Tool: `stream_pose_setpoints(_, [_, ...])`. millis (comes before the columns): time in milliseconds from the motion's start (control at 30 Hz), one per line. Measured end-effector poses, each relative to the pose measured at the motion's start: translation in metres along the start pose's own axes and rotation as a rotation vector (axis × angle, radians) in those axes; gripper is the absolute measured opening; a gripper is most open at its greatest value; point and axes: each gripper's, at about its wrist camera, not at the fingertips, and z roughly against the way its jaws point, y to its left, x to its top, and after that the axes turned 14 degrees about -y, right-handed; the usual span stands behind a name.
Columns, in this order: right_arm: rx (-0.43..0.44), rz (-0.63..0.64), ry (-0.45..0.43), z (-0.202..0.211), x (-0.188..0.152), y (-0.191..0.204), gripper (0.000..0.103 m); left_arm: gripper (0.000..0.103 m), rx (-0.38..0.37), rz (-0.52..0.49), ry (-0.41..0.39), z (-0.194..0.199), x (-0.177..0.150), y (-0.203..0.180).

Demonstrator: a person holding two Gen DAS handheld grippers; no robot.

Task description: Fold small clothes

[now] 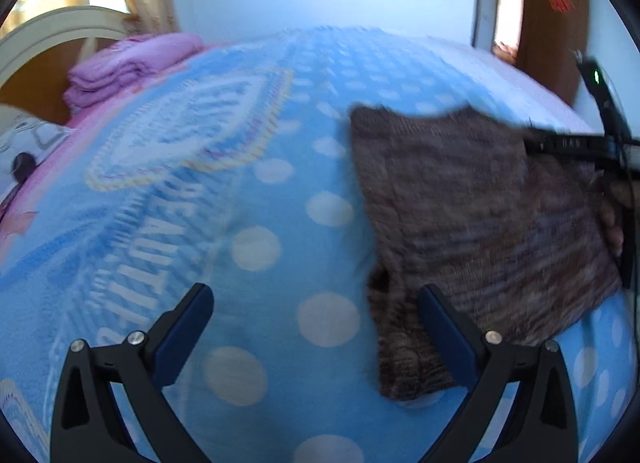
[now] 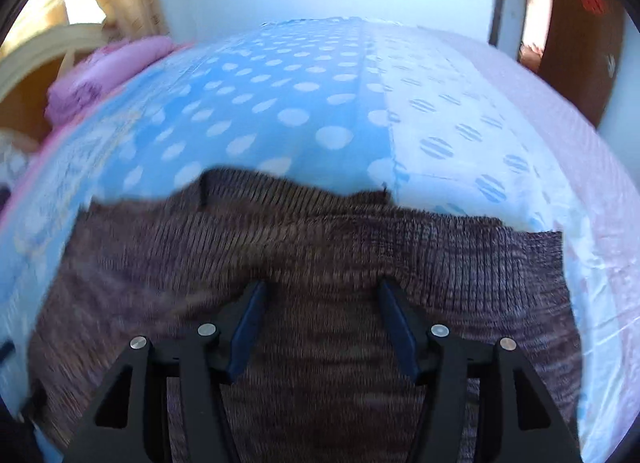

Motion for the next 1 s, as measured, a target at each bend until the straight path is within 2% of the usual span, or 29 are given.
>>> stream_pose_setpoints(100, [0.010,-0.031,-0.020,0.017,-0.003,-0.004,0.058,0.103,0.007,0.023,-0.038,0.005,0.010,0.006])
stream_pose_setpoints(233, [0.061,-0.002,-0.031,0.057,-0.025,-0.003,0.058,0.103,0.034,-0.087,-0.034,-0.016,0.023,-0.010])
stream_pose_setpoints(300, [0.044,0.040,-0.047,0.075,-0.037,-0.008,0.058,0.103,0.030,-0.126,-0.040,-0.028,0.031,-0.019])
stream_pose_setpoints(433, [0.002,0.038,-0.064,0.105,-0.056,-0.048,0.058,0.103,0.047,-0.222,-0.052,-0.057,0.049,-0.039])
stream_pose_setpoints(500, [-0.027,-0.015,-0.031,0.108,-0.065,-0.080,0.058,0.103,0.110,-0.298,-0.013,-0.079,0.048,-0.047])
stream_pose_setpoints(533, [-0.008,-0.060,-0.043,0.114,-0.071,-0.096,0.058,0.103,0.139,-0.300,0.008,-0.090,0.046,-0.045])
stream_pose_setpoints(567, [0.015,-0.082,-0.052,0.122,-0.076,-0.105,0.057,0.103,0.123,-0.256,0.019,-0.094,0.049,-0.039])
stream_pose_setpoints(600, [0.010,-0.079,-0.049,0.128,-0.079,-0.108,0.057,0.103,0.114,-0.221,0.031,-0.095,0.052,-0.033])
stream_pose_setpoints(633, [-0.041,-0.063,-0.032,0.136,-0.084,-0.109,0.058,0.103,0.103,-0.191,0.042,-0.095,0.053,-0.028])
stream_pose_setpoints(667, [-0.054,-0.063,-0.004,0.139,-0.089,-0.111,0.058,0.103,0.094,-0.179,0.046,-0.095,0.052,-0.026])
stream_pose_setpoints(700, [-0.029,-0.092,-0.008,0.147,-0.094,-0.116,0.058,0.103,0.085,-0.170,0.044,-0.095,0.051,-0.024])
stream_pose_setpoints(800, [-0.051,-0.136,-0.079,0.172,-0.103,-0.134,0.057,0.103,0.080,-0.160,0.045,-0.094,0.049,-0.024])
stream_pose_setpoints(867, [-0.038,-0.159,-0.089,0.179,-0.108,-0.141,0.046,0.103,0.079,-0.160,0.050,-0.095,0.048,-0.026])
stream_pose_setpoints(900, [-0.045,-0.149,-0.060,0.175,-0.110,-0.142,0.041,0.103,0.074,-0.154,0.054,-0.094,0.048,-0.025])
stream_pose_setpoints(933, [-0.070,-0.129,-0.023,0.168,-0.113,-0.141,0.040,0.103,0.070,-0.147,0.058,-0.097,0.048,-0.026])
stream_pose_setpoints(1000, [-0.089,-0.114,-0.024,0.166,-0.114,-0.140,0.040,0.103,0.054,-0.123,0.066,-0.098,0.050,-0.022])
